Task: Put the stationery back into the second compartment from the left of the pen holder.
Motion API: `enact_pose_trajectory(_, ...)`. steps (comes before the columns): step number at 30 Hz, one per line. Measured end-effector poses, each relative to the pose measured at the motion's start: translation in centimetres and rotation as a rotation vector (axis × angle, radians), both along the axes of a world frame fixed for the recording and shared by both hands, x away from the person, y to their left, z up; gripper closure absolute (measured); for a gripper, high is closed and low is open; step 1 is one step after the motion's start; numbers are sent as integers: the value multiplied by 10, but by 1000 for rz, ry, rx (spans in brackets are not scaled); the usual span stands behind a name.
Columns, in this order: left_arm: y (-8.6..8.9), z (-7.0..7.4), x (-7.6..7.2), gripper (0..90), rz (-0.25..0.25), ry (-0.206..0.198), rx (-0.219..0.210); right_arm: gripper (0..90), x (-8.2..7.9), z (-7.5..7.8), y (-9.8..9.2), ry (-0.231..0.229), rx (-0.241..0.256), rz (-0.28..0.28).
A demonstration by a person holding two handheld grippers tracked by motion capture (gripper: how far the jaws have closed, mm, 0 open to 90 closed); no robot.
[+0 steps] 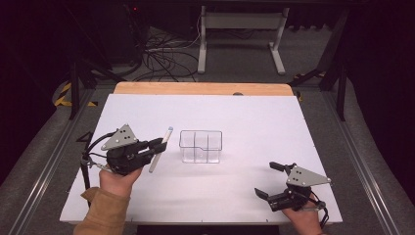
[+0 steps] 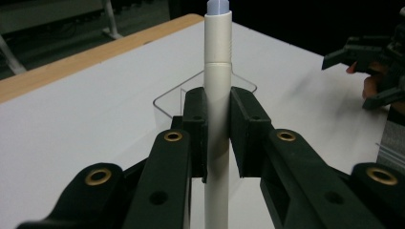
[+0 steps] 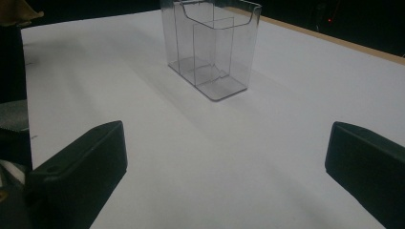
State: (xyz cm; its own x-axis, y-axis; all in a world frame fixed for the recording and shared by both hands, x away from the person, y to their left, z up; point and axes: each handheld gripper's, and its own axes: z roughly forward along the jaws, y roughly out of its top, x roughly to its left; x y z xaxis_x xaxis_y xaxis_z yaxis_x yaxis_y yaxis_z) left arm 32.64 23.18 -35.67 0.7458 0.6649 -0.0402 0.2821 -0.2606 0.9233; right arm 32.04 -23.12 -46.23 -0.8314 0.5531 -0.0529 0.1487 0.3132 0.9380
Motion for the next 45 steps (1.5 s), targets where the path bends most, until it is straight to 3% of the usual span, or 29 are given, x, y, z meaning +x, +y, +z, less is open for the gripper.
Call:
enact_pose_trajectory(6,-4,6,2,783,-18,-32,-70,9,0,0,0,2,1,1)
enact_pose_trajectory(14,-21,11,14,783,-41,-47,-94,9,0,0,0,-2,-1,1)
enact_pose_trajectory(31,-63,20,37,783,-91,-76,-92,9,0,0,-1,-3,1,4)
enact_pose_trajectory(45,-91,13,57,783,-105,-78,-96,9,0,0,-2,4,10,8)
